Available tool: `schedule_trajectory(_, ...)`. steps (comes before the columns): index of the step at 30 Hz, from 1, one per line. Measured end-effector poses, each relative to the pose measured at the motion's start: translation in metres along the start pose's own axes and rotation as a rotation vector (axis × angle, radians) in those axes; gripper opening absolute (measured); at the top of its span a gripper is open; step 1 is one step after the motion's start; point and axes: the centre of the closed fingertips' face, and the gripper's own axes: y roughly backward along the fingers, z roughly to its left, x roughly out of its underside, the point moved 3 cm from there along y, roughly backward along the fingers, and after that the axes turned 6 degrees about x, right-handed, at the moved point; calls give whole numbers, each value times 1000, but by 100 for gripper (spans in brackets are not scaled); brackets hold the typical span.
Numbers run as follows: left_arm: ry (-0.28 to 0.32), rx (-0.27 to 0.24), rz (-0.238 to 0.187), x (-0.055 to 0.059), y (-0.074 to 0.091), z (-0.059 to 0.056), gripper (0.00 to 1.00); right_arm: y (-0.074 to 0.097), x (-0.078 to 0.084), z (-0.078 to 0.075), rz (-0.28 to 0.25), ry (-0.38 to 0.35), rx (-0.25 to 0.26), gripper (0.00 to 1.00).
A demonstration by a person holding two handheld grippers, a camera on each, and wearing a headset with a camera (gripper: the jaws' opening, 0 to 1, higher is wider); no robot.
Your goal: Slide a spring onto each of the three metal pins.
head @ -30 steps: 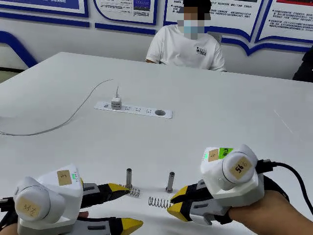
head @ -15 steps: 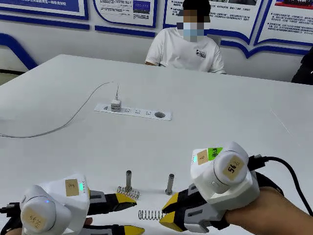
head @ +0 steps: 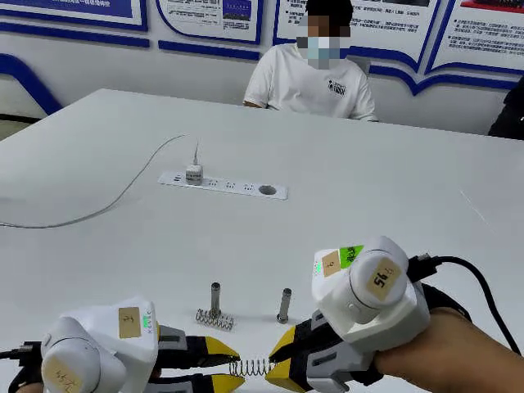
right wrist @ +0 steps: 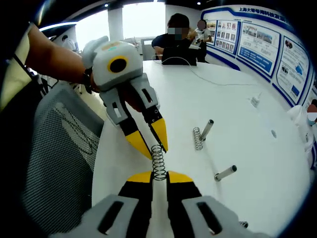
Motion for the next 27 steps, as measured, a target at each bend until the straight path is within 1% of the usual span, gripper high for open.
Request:
schedule_trajectory(8, 5, -4, 3, 0, 0, 0, 12, 6, -12, 0, -27, 10, 9, 12)
schedule_trajectory(12, 16, -9, -5, -1, 0, 2, 11, 10, -21, -1, -62, 12, 17, 12)
schedule_trajectory(18, 33, -18, -20, -3, 0, 4, 11, 11, -30, -2, -99, 19, 32, 11)
schedule_trajectory(27, 40, -14, -36, -7, -3, 3, 11, 12, -43, -2, -153, 15, 41, 12)
